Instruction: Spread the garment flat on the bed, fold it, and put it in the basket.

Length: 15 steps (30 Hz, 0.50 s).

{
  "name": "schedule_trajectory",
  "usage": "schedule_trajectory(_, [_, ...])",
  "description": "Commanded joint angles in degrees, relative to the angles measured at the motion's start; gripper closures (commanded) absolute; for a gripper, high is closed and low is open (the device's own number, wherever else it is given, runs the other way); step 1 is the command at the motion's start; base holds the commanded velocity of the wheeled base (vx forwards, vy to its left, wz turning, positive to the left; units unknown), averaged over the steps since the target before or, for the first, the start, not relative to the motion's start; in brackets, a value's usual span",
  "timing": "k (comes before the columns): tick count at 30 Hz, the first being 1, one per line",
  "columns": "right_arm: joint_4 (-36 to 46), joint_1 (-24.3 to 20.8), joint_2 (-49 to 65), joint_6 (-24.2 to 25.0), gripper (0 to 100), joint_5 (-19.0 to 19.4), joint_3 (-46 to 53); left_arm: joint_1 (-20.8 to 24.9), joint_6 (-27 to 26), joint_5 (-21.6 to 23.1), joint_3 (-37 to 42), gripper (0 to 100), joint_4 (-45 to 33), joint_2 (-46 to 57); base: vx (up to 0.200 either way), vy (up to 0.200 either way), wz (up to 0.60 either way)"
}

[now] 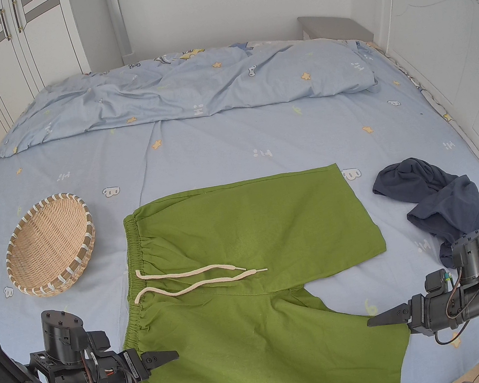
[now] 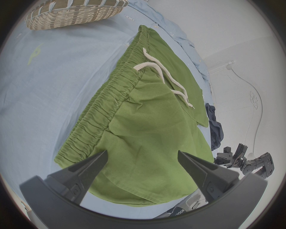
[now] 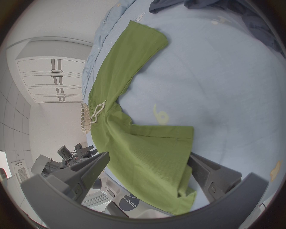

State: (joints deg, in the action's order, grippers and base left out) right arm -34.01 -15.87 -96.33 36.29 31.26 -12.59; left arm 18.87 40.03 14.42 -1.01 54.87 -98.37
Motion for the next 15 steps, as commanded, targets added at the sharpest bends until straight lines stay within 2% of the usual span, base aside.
schedule_trajectory(1, [-0.5, -1.4, 0.1, 0.8, 0, 0.1, -0.4, 0.0, 0.0, -0.1, 1.0, 0, 0.1, -0.5, 0.0, 0.0, 0.0])
schedule_trajectory(7, [0.6, -1.4, 0.4, 2.2, 0, -0.1, -0.5, -0.1, 0.0, -0.2, 1.0, 0, 0.1, -0.6, 0.0, 0.0, 0.0])
schedule_trajectory(13, [4.7, 0.1, 0.4, 1.2, 0, -0.9, -1.1, 0.1, 0.0, -0.2, 1.0, 0, 0.1, -0.6, 0.0, 0.0, 0.0])
schedule_trajectory(15, [7.1, 3.6, 1.9, -1.9, 0, -1.7, -2.6, 0.2, 0.1, -0.2, 1.0, 0, 0.1, -0.3, 0.0, 0.0, 0.0])
